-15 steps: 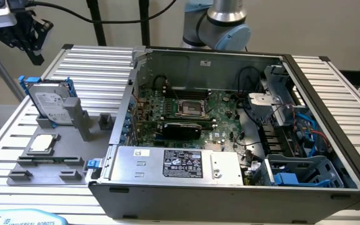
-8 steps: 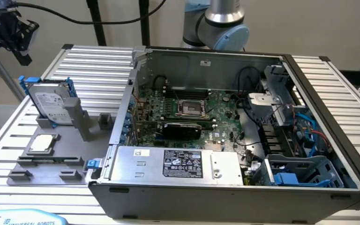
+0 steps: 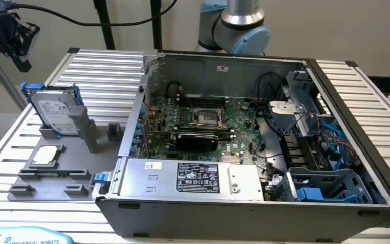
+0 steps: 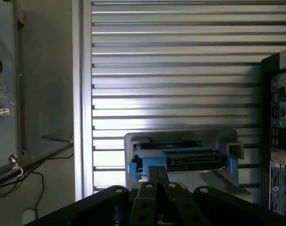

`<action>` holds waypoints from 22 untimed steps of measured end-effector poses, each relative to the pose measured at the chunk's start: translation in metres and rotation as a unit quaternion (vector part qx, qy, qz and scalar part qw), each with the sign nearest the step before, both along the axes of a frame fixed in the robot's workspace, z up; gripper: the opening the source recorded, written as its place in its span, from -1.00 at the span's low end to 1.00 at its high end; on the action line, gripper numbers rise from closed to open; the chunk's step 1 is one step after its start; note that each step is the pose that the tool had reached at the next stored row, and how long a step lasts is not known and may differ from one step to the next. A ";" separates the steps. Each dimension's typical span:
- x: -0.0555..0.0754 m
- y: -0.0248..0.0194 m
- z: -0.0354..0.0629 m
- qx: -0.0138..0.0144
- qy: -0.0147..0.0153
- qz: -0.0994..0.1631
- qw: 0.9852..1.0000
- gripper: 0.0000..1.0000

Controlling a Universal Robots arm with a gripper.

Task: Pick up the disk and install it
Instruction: 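Reach for the disk, then pick up the disk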

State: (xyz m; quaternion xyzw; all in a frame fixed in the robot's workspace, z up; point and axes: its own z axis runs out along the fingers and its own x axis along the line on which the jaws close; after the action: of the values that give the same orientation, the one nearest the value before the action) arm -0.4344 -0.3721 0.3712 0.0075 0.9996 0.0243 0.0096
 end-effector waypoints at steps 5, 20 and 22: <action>0.000 0.0002 -0.0007 0.000 0.001 0.008 1.000 -0.79; 0.000 0.0001 -0.0007 0.000 0.001 0.018 1.000 -0.79; 0.000 0.0001 -0.0007 0.000 0.001 0.019 1.000 -0.79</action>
State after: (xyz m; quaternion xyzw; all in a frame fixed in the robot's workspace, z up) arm -0.4345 -0.3720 0.3705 -0.0118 0.9996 0.0245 0.0085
